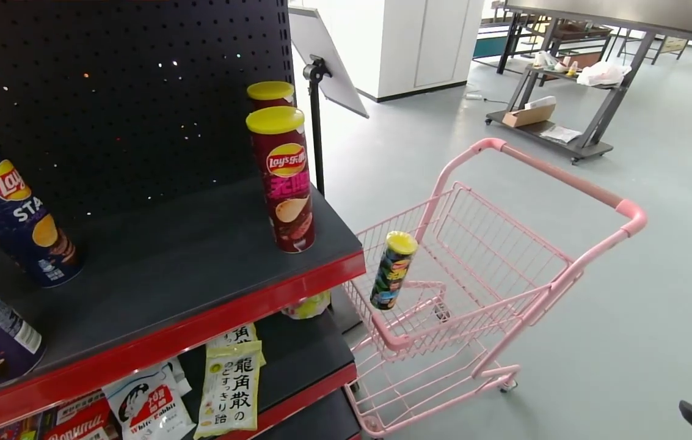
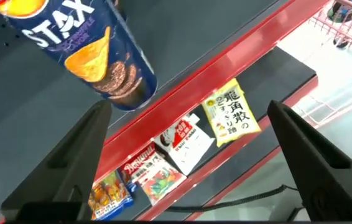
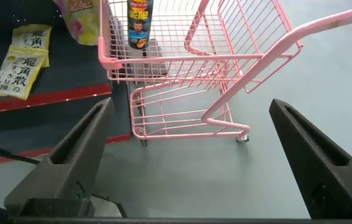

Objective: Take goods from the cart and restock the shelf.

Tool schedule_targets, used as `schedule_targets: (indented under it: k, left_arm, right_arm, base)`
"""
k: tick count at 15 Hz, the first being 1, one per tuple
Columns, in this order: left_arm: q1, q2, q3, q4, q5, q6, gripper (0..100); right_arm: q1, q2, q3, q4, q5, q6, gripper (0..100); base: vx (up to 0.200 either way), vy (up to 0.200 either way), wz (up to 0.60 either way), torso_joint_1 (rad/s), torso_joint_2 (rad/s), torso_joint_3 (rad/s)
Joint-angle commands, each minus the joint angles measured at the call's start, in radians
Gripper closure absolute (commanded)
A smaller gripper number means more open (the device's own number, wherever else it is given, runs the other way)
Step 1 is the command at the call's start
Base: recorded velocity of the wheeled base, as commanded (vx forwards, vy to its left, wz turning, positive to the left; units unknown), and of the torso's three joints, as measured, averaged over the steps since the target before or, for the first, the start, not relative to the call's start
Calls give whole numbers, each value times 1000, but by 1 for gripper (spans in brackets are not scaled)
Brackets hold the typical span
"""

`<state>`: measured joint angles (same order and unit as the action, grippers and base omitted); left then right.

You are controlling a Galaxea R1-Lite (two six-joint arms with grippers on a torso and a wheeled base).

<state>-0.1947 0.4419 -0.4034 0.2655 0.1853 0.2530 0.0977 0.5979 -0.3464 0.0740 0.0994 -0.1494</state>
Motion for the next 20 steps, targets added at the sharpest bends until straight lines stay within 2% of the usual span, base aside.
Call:
schedule_targets:
  k: [1,8,20]
  left_arm:
    - [0,-6,2,1,-12,5,0]
    - [-2,-17,3,1,-23,11,0]
    - [0,-29,8,3,-35,9,0]
  right_arm:
    - [-13,3,7,1,-4,-1,0]
    - [-13,7,20,0,-4,-1,0]
    - [-12,43,44,1,-4,-12,0]
  base:
    - [0,0,0,-100,271,163]
    - [0,0,0,-140,403,251]
    - [0,0,0,-142,520,372]
